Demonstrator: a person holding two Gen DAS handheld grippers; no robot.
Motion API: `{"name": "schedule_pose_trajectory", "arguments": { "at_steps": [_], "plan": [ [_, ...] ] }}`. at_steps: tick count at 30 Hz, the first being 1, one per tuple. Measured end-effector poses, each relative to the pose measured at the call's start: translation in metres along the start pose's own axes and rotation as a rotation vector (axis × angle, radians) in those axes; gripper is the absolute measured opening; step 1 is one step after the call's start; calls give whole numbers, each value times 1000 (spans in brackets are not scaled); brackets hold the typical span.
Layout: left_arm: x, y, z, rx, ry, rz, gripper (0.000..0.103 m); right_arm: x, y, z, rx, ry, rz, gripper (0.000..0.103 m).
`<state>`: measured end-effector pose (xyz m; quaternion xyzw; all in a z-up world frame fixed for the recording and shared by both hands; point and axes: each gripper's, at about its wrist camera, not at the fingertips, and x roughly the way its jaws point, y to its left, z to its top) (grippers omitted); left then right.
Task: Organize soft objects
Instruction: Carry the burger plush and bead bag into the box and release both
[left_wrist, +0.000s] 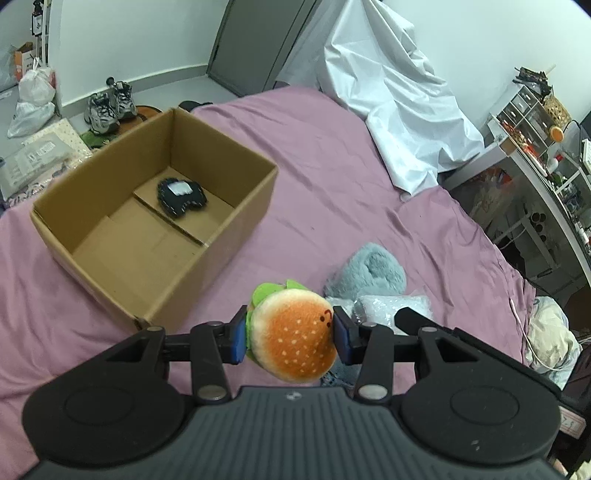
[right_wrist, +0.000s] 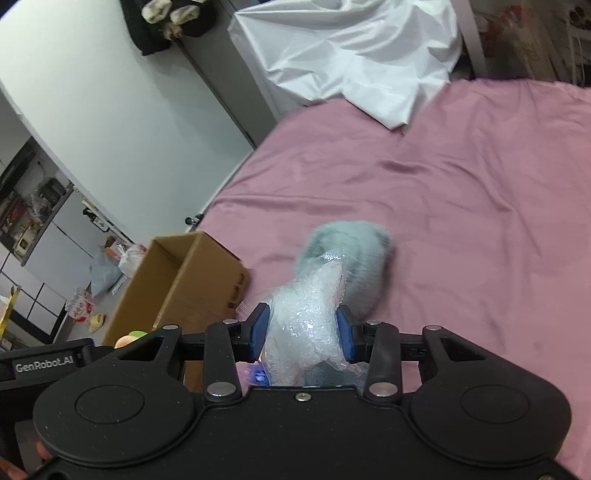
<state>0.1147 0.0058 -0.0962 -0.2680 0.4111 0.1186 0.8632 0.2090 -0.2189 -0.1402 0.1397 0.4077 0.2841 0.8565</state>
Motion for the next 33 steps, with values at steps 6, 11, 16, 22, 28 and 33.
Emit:
{"name": "schedule_pose_trajectory", "arguments": {
  "at_steps": [6, 11, 16, 22, 28, 33],
  "plan": [
    [-8, 14, 13, 5, -16, 16, 44, 0, 18, 6, -25, -30, 15, 39],
    [-15, 27, 28, 4, -28, 34, 44, 1, 34, 13, -29, -54, 40, 39],
    [-22, 36, 41, 10, -42, 37, 44, 4, 49, 20, -43, -78, 73, 38],
    [-28, 49, 62, 6, -78, 50, 44, 7, 67, 26, -50, -106, 109, 38],
    [-29, 57, 78, 36, -95, 71, 44, 14, 78, 37, -60, -116, 142, 39],
    [-26, 63, 91, 51, -108, 79, 44, 21, 89, 46, -82, -123, 158, 39]
  ]
}}
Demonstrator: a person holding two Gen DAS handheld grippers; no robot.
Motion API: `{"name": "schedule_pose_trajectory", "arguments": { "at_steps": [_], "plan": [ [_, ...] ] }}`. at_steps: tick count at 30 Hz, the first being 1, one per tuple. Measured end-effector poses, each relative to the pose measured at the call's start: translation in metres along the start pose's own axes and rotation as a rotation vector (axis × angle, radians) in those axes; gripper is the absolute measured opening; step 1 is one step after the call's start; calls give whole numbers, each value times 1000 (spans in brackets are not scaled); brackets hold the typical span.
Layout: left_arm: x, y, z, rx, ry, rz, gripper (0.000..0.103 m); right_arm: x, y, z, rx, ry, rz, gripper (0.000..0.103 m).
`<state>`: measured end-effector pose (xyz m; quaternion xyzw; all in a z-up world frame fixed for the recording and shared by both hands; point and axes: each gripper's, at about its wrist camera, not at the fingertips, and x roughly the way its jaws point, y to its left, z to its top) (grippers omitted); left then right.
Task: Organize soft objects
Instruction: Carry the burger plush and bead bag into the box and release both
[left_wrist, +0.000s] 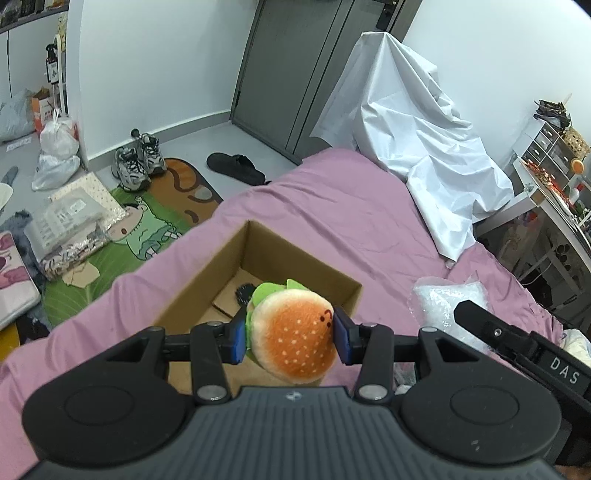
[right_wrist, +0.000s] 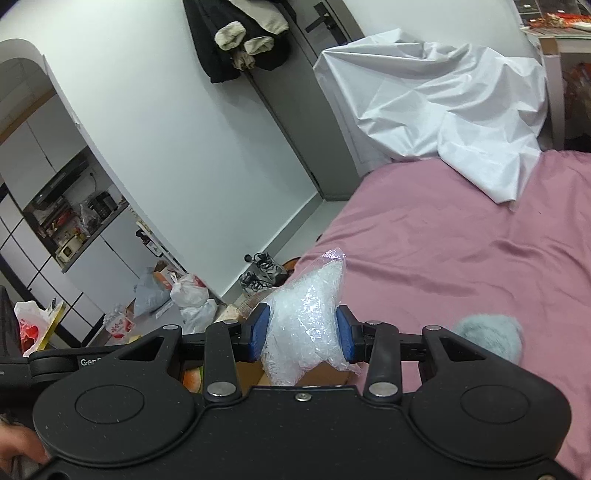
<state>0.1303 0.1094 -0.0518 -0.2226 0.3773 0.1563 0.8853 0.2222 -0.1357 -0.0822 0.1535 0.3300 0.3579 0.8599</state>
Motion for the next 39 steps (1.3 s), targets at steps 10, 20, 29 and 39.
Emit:
{"name": "schedule_pose_trajectory", "arguments": {
  "at_steps": [10, 20, 29, 39],
  "plan": [
    [14, 3, 14, 91, 10, 31, 44, 18, 12, 7, -32, 7, 34, 39],
    [45, 30, 5, 77, 51, 41, 44, 43, 8, -6, -18, 35, 65, 39],
    [71, 41, 1, 104, 61, 22, 45, 61, 6, -17, -14, 59, 61, 39],
    [74, 40, -1, 134, -7, 33, 63, 73, 5, -22, -7, 54, 50, 39]
  ]
}}
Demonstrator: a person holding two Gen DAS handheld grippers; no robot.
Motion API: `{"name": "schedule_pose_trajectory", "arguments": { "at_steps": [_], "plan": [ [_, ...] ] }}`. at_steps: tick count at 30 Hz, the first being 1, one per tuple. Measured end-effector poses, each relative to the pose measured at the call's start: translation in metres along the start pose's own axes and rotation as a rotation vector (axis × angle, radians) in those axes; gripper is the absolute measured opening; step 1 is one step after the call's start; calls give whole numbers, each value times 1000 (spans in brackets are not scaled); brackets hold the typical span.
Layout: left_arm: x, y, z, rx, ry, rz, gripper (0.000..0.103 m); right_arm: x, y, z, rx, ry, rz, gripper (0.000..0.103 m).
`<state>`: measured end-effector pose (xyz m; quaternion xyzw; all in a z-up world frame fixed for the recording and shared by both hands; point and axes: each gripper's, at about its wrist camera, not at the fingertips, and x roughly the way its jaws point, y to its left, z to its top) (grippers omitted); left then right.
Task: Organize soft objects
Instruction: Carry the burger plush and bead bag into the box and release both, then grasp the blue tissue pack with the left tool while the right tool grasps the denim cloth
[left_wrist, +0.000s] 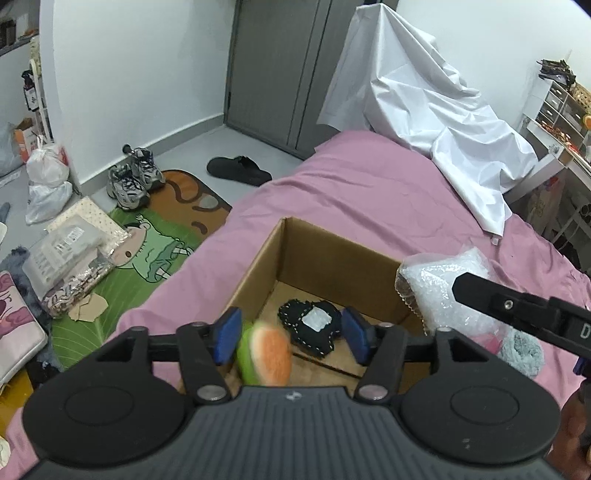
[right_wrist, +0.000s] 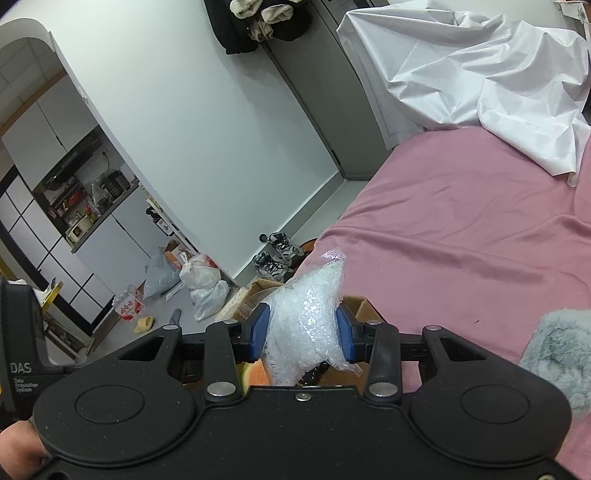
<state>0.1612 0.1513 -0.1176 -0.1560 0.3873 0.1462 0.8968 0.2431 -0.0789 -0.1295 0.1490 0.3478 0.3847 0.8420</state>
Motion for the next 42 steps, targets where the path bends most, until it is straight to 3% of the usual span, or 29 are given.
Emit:
{"name": "schedule_pose_trajectory", "arguments": {
  "at_steps": [5, 11, 23, 34, 42],
  "plan": [
    [-3, 1, 1, -20, -14, 13, 72, 4, 2, -3, 27, -23, 6, 44],
    [-10, 0, -1, -39, -22, 29, 81, -1, 4, -7, 5, -25, -4, 68],
    [-29, -12, -2, -92, -25, -23, 84, -36, -3, -1, 21, -23, -84, 91],
    [-57, -20, 1, -143, -41, -14, 89, -74, -12, 8, 22, -1, -129, 98],
    [-72, -32, -7, -141, -58, -7, 91, -106, -34, -8, 37, 29, -174, 101]
  ]
}}
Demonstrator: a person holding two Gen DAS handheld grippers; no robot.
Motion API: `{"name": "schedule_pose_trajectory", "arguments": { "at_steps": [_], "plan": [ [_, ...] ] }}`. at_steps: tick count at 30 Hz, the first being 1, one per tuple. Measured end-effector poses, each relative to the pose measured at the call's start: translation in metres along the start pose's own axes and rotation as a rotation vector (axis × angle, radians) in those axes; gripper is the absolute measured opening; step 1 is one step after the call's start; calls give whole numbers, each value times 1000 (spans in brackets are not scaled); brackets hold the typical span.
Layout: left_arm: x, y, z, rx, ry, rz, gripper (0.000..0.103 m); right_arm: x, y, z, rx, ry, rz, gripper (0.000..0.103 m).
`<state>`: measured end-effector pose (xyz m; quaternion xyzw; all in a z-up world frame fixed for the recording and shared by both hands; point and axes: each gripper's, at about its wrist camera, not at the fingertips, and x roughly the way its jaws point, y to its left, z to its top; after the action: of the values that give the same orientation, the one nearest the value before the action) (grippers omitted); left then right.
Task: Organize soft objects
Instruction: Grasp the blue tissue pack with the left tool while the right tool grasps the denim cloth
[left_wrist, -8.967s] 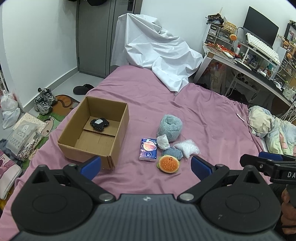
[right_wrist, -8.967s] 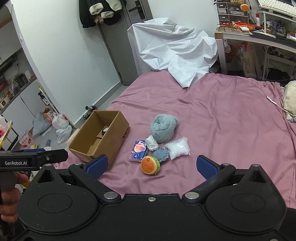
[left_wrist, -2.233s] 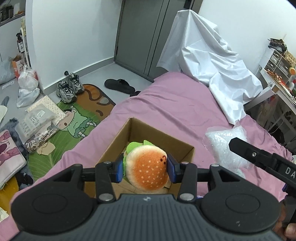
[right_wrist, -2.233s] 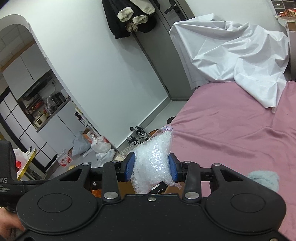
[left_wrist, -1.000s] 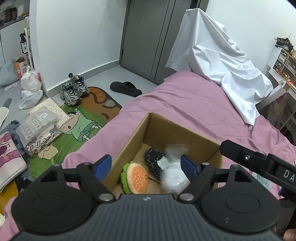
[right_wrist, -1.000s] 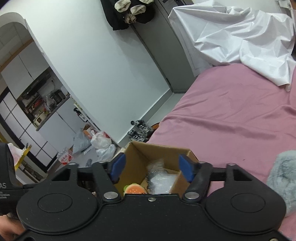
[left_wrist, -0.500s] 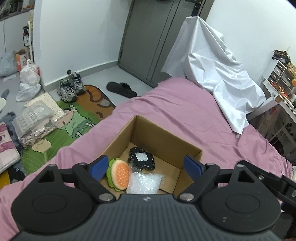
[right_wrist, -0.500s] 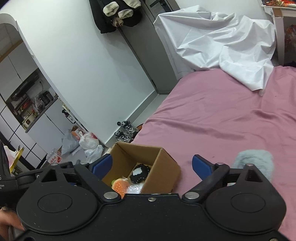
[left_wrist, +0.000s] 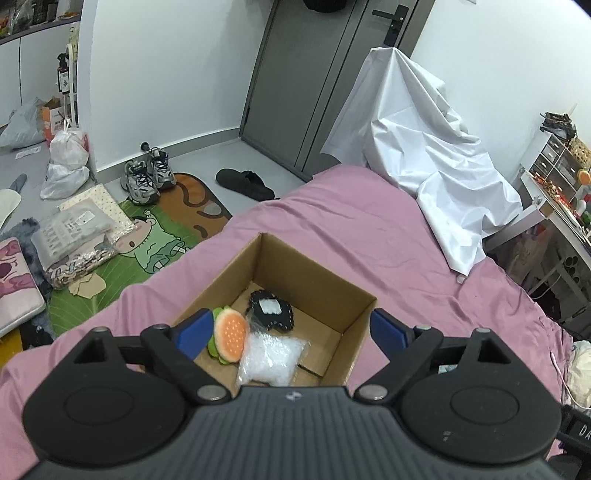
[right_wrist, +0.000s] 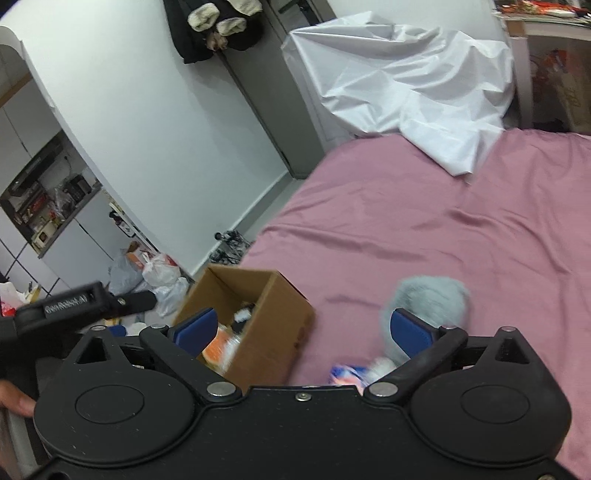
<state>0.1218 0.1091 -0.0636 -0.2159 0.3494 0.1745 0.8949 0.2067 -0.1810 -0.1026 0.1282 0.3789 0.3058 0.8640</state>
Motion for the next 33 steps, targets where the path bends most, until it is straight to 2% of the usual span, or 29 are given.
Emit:
{"name": "schedule_pose_trajectory", "arguments": {
  "at_steps": [11, 17, 25, 29, 33],
  "plan": [
    [-9, -22, -30, 50, 38, 7, 91, -18, -27, -19, 72, 61, -57, 101],
    [-9, -38, -49, 78, 75, -6, 91, -19, -56, -32, 225, 120, -46, 101],
    [0, -60, -70, 103, 116, -17, 91, -18, -70, -48, 300, 143, -64, 100],
    [7, -69, -79, 128, 130, -13, 91, -11, -73, -50, 307, 144, -79, 97],
    [15, -74, -88, 127, 151, -21, 91, -3, -80, -56, 357, 179, -46, 92]
  ]
}}
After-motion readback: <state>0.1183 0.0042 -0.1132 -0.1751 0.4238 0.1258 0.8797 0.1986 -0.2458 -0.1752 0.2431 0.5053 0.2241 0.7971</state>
